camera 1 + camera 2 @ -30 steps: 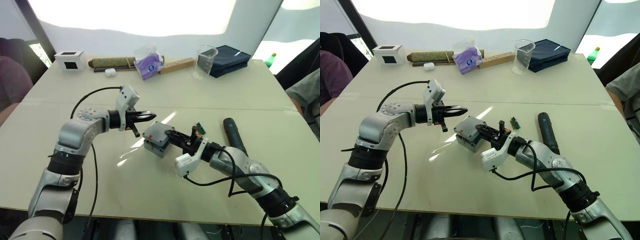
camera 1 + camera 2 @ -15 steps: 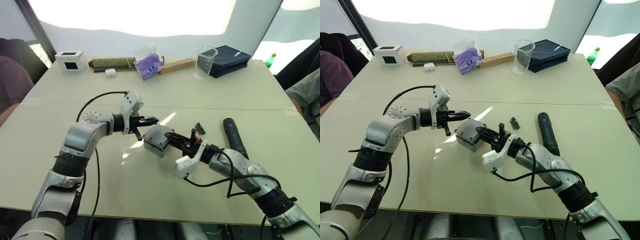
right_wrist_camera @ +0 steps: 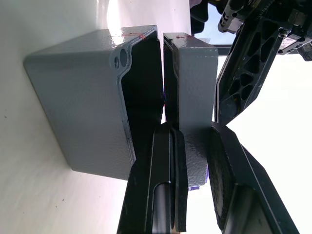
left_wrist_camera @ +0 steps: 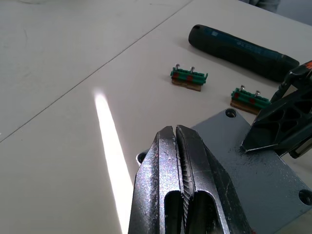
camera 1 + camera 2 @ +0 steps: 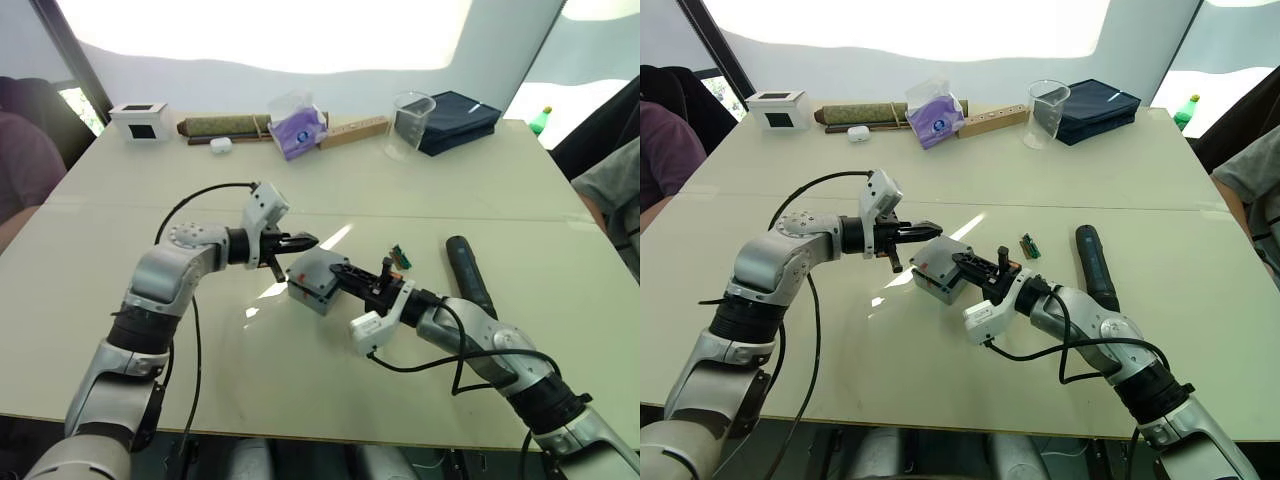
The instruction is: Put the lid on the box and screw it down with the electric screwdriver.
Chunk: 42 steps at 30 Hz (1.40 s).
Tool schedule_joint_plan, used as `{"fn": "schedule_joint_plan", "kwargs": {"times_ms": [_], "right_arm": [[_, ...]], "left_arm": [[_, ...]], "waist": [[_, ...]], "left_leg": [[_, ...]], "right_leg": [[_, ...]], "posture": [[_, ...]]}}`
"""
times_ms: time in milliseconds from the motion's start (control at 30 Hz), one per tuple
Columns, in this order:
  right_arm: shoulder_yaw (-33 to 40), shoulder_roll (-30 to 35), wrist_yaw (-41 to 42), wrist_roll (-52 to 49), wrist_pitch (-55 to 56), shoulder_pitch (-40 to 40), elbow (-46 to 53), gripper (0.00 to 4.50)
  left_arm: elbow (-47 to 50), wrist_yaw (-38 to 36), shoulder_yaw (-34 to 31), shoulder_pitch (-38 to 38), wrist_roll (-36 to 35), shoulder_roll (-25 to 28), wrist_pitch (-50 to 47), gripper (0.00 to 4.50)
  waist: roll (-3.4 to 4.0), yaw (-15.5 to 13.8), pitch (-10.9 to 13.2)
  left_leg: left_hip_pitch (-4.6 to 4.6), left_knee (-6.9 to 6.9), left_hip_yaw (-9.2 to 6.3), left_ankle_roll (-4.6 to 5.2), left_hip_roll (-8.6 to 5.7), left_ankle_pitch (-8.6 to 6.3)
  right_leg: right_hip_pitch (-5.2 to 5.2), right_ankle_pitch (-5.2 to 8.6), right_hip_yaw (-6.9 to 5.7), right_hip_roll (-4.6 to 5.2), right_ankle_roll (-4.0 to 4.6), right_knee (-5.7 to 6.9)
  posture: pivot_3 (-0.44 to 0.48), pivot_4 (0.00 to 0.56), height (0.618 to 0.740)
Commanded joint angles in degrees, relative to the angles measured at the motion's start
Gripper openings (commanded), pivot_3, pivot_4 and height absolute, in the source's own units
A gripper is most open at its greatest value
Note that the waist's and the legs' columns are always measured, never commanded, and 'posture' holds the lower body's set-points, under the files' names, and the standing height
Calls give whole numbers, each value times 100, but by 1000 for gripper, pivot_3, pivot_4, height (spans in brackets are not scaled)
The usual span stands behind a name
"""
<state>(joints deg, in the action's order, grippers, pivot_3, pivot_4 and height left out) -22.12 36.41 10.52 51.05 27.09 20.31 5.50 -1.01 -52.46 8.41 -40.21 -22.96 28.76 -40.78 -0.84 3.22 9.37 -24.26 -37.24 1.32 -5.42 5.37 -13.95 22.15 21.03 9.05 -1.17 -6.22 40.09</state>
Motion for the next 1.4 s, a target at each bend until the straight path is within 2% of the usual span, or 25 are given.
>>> {"fn": "schedule_joint_plan", "kwargs": {"times_ms": [33, 400, 533, 567, 633, 733, 867, 1400], "right_arm": [[71, -41, -55, 11, 26, 39, 71, 380], [-68, -29, 98, 9, 69, -77, -71, 380], [-49, 14, 146, -45, 106, -159, -117, 380], [-35, 18, 177, -72, 95, -170, -121, 1183], [-13, 19, 207, -87, 88, -179, -130, 1823], [39, -12, 184, -70, 12, -181, -142, 3036], [71, -52, 146, -35, -65, -189, -124, 3036], [191, 58, 380, -232, -171, -221, 87, 3036]], "left_arm": [[101, -45, -22, 5, 31, 7, 124, 41], [179, -301, 453, 225, 467, 213, 412, 41], [250, -381, 688, 335, 620, 276, 391, 41], [255, -384, 740, 359, 679, 285, 410, 0], [255, -383, 800, 390, 761, 290, 433, 0], [179, -240, 933, 432, 995, 280, 397, 0], [145, -135, 960, 439, 1120, 285, 308, 0], [157, -61, 1069, 512, 1337, 391, 194, 0]], "waist": [[0, 0, 0], [0, 2, 0], [0, 0, 0], [0, -1, 0], [0, 0, -2], [-2, 0, -4], [-3, 3, -4], [-2, 9, -5]], "left_leg": [[0, 0, 0, 0, 0, 0], [19, 1, 0, 0, 0, 0], [93, 11, 4, 11, -1, -7], [94, 11, 4, 14, -1, -8], [94, 8, 4, 22, -1, -12], [116, 8, 3, 22, -1, -13], [182, 14, 4, 69, -1, -40], [184, 14, 4, 73, -1, -43]], "right_leg": [[0, 0, 0, 0, 0, 0], [-18, 0, -1, 0, 0, 0], [-93, 2, 3, 0, 3, -13], [-96, 2, 3, 0, 3, -14], [-98, 2, 3, -1, 2, -14], [-121, 2, 4, -1, 2, -15], [-195, 3, 4, -1, 4, -43], [-204, 3, 6, -1, 3, -56]], "posture": [[0, 150, 739], [0, 150, 739], [0, 150, 739], [0, 150, 739], [0, 150, 739], [0, 150, 739], [0, 150, 739], [0, 150, 739]]}}
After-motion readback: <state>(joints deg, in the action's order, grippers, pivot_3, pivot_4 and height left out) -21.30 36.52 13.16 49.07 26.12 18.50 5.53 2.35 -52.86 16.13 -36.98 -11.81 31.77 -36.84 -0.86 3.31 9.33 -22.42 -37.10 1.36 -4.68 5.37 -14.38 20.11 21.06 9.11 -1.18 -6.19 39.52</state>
